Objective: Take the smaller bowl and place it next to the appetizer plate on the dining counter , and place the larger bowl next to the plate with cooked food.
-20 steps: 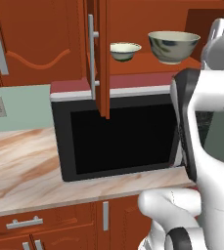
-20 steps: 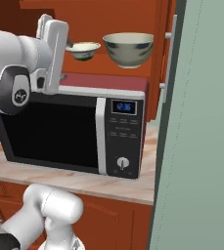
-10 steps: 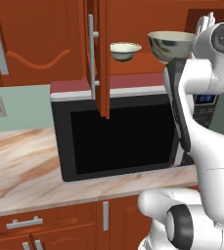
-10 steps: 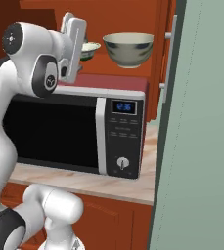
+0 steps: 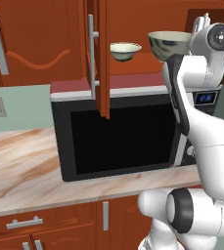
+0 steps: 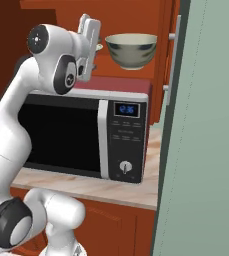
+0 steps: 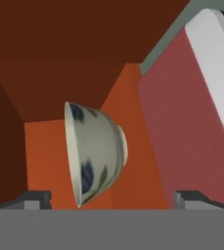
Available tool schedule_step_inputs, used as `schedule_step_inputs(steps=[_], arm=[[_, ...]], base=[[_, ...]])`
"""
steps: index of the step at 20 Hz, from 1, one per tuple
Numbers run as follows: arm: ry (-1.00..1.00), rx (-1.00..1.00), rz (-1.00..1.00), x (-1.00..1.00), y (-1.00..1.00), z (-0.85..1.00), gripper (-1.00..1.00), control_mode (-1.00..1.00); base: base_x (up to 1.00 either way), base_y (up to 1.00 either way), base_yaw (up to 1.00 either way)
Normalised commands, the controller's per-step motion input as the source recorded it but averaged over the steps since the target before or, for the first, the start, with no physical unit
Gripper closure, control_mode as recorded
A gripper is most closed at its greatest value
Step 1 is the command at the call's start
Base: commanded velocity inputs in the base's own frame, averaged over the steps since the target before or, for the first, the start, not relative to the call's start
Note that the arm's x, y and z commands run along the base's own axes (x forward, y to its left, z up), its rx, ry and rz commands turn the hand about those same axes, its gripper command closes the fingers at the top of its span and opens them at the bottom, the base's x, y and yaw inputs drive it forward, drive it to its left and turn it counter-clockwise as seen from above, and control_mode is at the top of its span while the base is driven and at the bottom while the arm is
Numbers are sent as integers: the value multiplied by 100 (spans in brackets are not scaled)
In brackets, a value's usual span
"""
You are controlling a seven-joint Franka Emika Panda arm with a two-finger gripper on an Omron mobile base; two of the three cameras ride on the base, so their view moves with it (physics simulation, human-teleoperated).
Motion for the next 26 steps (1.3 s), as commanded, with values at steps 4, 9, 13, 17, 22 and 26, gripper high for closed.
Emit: schedule_step_inputs(steps=[4, 9, 13, 17, 22, 26], arm=[[0, 0, 1, 36, -3, 0, -100, -100], [-2, 0, 0, 34, -2, -7, -100, -100], [0, 0, 0, 34, 0, -2, -100, -100], [0, 0, 0, 35, 0, 0, -100, -100], [0, 0, 0, 45, 0, -4, -100, -100], [0, 0, 0, 35, 0, -1, -100, -100]], base=[[0, 0, 0], [0, 0, 0], [0, 0, 0], [0, 0, 0], [0, 0, 0], [0, 0, 0]])
